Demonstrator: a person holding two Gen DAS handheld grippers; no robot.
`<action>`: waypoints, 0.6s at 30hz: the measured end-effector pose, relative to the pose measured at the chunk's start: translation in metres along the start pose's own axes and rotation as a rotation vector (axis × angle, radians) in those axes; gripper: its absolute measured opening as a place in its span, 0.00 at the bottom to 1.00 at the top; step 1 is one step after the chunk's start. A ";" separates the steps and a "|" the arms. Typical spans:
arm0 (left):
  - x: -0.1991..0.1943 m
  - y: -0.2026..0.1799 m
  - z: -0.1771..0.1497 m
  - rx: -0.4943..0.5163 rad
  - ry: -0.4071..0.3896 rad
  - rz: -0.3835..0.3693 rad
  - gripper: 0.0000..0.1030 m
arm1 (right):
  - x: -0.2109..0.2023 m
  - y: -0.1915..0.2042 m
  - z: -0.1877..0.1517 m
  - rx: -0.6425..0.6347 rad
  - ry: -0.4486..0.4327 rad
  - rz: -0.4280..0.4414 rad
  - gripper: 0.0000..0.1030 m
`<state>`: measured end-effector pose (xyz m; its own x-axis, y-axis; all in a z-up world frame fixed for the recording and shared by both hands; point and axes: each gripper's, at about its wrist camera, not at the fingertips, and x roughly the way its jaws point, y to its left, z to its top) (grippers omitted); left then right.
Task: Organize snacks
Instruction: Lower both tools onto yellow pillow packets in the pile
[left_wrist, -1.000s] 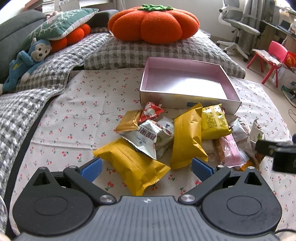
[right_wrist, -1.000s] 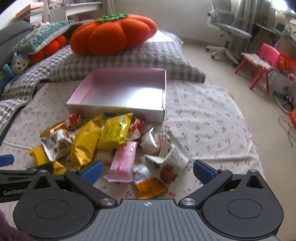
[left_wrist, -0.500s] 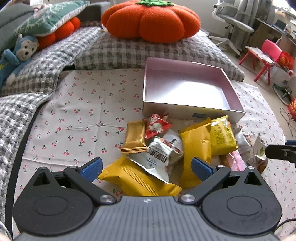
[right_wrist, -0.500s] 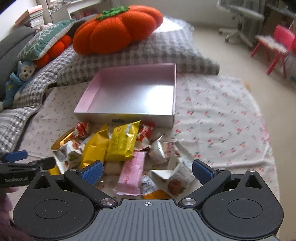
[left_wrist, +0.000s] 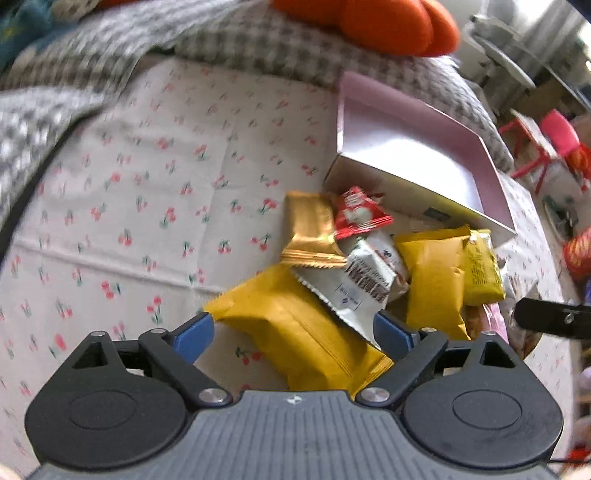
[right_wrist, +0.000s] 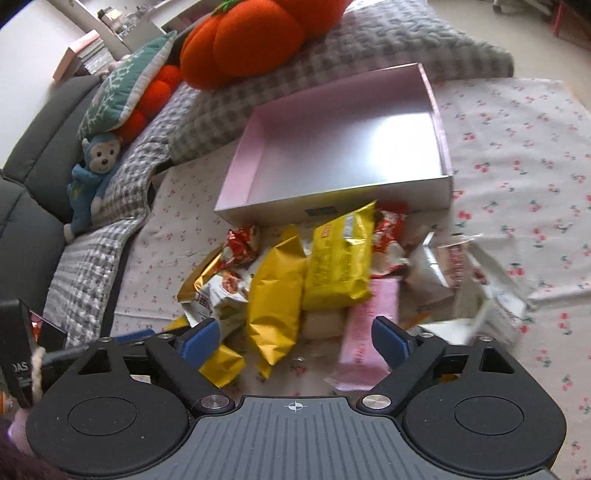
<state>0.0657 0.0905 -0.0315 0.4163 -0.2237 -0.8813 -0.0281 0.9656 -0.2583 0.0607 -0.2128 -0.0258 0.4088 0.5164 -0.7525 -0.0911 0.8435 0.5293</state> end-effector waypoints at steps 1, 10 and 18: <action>0.002 0.003 -0.001 -0.030 0.015 -0.016 0.84 | 0.004 0.002 0.001 0.002 0.007 0.003 0.82; 0.000 -0.004 -0.009 -0.002 0.014 -0.018 0.81 | 0.040 0.017 0.005 0.025 0.068 -0.024 0.60; 0.000 0.004 -0.014 -0.016 0.012 -0.024 0.83 | 0.058 0.016 0.002 0.035 0.077 -0.056 0.36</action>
<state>0.0534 0.0921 -0.0379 0.4059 -0.2488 -0.8794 -0.0324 0.9577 -0.2859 0.0847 -0.1696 -0.0608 0.3413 0.4792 -0.8086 -0.0373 0.8665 0.4978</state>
